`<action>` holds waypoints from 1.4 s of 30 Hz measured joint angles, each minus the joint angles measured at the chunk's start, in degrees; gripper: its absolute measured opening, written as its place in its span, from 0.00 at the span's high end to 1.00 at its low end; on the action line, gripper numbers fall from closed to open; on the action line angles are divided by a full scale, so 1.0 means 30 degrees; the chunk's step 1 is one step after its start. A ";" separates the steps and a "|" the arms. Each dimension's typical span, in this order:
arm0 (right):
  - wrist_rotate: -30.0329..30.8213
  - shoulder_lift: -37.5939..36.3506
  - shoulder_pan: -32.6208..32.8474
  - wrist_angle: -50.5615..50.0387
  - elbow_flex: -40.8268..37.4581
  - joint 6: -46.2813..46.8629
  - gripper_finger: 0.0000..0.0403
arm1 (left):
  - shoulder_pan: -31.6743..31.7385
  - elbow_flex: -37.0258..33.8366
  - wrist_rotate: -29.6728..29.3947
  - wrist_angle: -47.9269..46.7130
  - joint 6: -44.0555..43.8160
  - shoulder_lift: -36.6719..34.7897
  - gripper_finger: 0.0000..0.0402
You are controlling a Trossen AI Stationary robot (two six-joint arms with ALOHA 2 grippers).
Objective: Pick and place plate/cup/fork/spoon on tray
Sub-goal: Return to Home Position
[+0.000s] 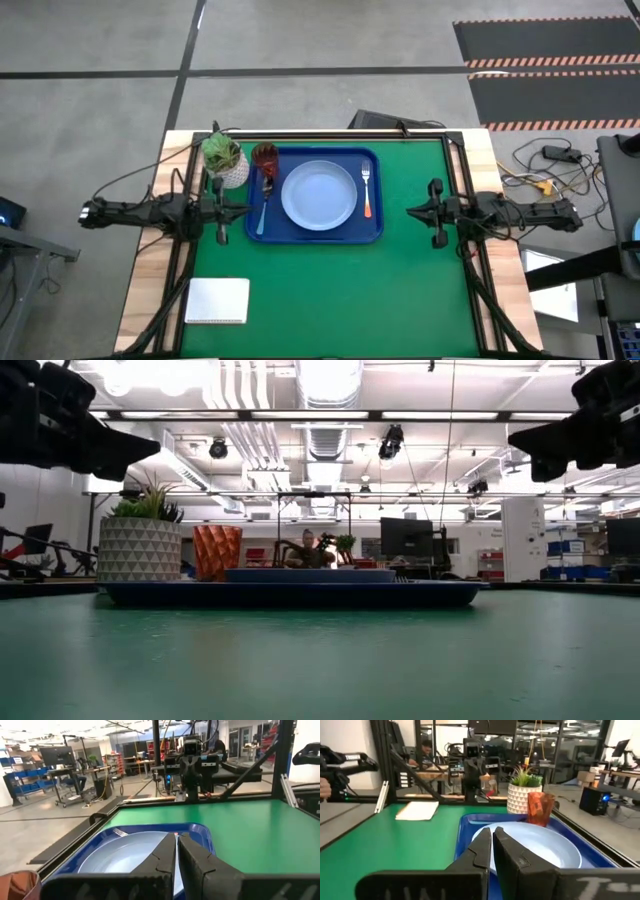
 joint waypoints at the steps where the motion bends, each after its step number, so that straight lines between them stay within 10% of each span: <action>1: 0.0002 -0.0192 -0.0006 -0.0178 0.0007 -0.0032 0.98 | 0.0000 -0.0022 0.0022 0.0007 0.0000 0.0114 1.00; 42: -0.0064 0.1101 -0.0018 -0.0440 0.0000 0.3433 0.98 | -0.0007 -0.0190 -0.0022 0.1637 0.0015 0.7751 1.00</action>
